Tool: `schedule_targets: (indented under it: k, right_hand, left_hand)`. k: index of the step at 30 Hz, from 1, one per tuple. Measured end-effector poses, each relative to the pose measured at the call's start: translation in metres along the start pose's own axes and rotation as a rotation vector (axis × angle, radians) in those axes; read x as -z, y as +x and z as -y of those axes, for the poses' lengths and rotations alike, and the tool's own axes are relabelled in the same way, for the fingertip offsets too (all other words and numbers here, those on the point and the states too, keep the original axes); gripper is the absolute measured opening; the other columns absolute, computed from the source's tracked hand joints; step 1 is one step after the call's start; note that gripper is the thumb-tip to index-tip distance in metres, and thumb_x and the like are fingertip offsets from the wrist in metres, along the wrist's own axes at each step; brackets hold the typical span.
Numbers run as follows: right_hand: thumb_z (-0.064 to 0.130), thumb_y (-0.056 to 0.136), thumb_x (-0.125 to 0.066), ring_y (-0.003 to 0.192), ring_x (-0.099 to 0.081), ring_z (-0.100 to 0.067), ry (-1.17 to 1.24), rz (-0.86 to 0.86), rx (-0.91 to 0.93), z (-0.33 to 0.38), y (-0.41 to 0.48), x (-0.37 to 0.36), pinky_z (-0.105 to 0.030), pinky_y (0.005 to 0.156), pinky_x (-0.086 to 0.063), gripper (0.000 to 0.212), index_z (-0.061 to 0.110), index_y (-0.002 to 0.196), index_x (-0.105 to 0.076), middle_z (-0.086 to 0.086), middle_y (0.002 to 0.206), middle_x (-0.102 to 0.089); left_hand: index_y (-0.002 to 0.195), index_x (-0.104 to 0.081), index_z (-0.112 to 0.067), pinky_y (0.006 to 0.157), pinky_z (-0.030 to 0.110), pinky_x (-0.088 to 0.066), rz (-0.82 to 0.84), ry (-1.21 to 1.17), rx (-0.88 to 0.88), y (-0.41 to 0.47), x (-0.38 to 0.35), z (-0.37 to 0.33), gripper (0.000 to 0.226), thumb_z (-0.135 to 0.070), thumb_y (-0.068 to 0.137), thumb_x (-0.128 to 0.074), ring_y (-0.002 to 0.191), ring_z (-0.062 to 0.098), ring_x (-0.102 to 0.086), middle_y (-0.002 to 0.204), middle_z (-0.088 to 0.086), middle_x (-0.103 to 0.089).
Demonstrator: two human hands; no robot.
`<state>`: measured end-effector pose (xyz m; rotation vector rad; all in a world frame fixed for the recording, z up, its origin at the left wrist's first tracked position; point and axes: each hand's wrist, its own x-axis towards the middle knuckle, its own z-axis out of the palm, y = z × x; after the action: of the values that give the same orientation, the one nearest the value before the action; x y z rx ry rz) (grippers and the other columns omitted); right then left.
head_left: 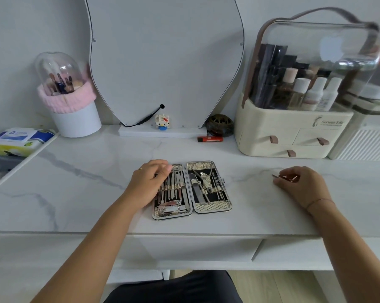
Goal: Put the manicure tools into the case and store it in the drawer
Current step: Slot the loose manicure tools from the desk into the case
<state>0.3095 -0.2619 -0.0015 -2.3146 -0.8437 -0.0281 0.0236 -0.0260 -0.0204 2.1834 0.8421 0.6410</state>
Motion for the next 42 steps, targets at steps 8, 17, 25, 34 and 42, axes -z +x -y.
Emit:
schedule_targets:
  k: [8, 17, 25, 34, 42]
  right_hand:
    - [0.022, 0.077, -0.073, 0.08, -0.055, -0.02, 0.036, -0.024, -0.045, -0.005, -0.007, 0.006, -0.027, 0.075, -0.038, 0.014, 0.013, 0.088, -0.071, -0.009, 0.09, -0.066]
    - [0.016, 0.082, -0.068, 0.063, -0.056, -0.009, 0.354, 0.118, 0.067, 0.044, -0.019, -0.008, -0.016, 0.061, -0.042, 0.002, 0.014, 0.08, -0.069, -0.001, 0.073, -0.066]
    - [0.009, 0.087, -0.062, 0.051, -0.053, -0.008, 0.717, 0.413, 0.224, 0.123, -0.033, -0.038, -0.018, 0.051, -0.047, 0.007, 0.006, 0.084, -0.068, -0.004, 0.064, -0.064]
    - [0.015, 0.085, -0.065, 0.068, -0.059, -0.009, 0.767, 0.381, 0.232, 0.138, -0.034, -0.051, -0.02, 0.07, -0.05, 0.012, 0.004, 0.084, -0.069, -0.005, 0.074, -0.066]
    - [0.018, 0.086, -0.063, 0.053, -0.037, -0.011, 1.008, 0.308, -0.036, 0.132, -0.028, -0.051, -0.022, 0.058, -0.034, 0.024, -0.005, 0.081, -0.061, -0.001, 0.055, -0.048]
  left_hand:
    - [0.119, -0.063, -0.028, 0.103, 0.028, -0.032, -0.002, 0.011, 0.016, -0.001, 0.0, -0.002, 0.061, -0.065, 0.083, -0.03, 0.12, 0.004, -0.044, 0.126, -0.02, -0.051]
    - [0.12, -0.062, -0.025, 0.109, 0.033, -0.029, -0.035, 0.093, -0.06, -0.004, 0.0, -0.018, 0.039, -0.046, 0.095, -0.041, 0.126, 0.006, -0.039, 0.13, -0.013, -0.052]
    - [0.107, -0.064, -0.033, 0.086, 0.027, -0.052, 0.152, -0.341, -0.076, -0.01, -0.01, -0.085, 0.026, -0.046, 0.088, -0.052, 0.09, 0.007, -0.068, 0.098, -0.01, -0.072]
    - [0.093, -0.072, -0.015, 0.073, 0.022, -0.055, 0.057, -0.551, 0.08, -0.013, -0.007, -0.078, 0.012, -0.014, 0.09, -0.06, 0.076, 0.016, -0.07, 0.08, 0.003, -0.075]
    - [0.088, -0.072, -0.013, 0.064, 0.019, -0.053, -0.04, -0.609, 0.096, -0.013, 0.0, -0.072, 0.009, -0.015, 0.087, -0.064, 0.067, 0.011, -0.067, 0.075, 0.003, -0.074]
